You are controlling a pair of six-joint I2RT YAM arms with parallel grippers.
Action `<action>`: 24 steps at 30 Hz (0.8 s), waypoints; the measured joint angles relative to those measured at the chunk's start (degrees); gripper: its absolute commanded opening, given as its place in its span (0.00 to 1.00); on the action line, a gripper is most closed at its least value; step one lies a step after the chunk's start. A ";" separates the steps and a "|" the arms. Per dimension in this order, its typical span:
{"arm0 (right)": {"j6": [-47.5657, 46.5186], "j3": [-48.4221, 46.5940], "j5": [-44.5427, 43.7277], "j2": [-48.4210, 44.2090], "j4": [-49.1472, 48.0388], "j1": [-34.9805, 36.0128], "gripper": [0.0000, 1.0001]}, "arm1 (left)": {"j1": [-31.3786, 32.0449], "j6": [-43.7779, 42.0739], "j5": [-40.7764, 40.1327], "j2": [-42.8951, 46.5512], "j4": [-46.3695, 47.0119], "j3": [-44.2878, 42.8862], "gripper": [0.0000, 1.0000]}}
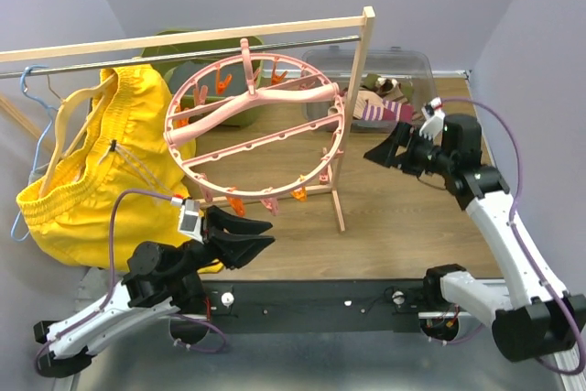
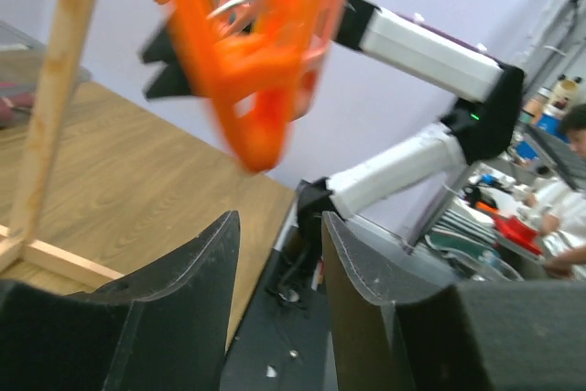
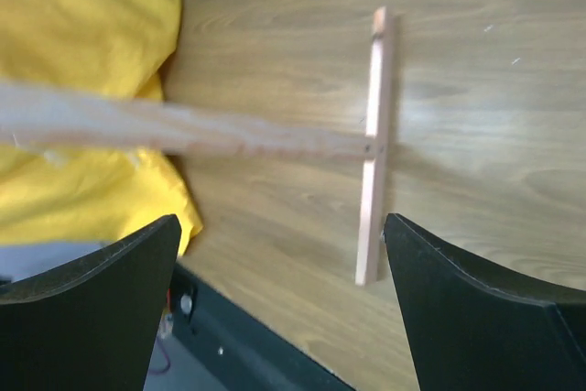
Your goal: Remove the socks clipped to the hanger
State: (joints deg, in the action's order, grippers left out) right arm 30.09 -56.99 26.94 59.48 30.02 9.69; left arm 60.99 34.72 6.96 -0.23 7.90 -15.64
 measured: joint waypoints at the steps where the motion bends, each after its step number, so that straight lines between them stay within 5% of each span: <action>1: 1.16 2.73 2.05 -1.81 -2.27 0.00 1.00 | 0.00 -0.33 -0.63 0.00 0.17 0.46 0.49; 10: 10.10 22.32 9.16 -15.26 -13.40 0.09 1.00 | 0.00 2.99 -9.22 -0.22 13.31 13.44 0.48; 24: 21.03 51.58 3.54 -25.22 -32.70 0.09 1.00 | 0.00 16.02 -19.19 -0.20 23.28 13.31 0.47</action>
State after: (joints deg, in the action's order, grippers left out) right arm 51.11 -5.41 30.48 34.26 -2.68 9.78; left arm 60.99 50.74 -12.23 -0.43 31.18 -2.33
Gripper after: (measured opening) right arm 0.998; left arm 0.476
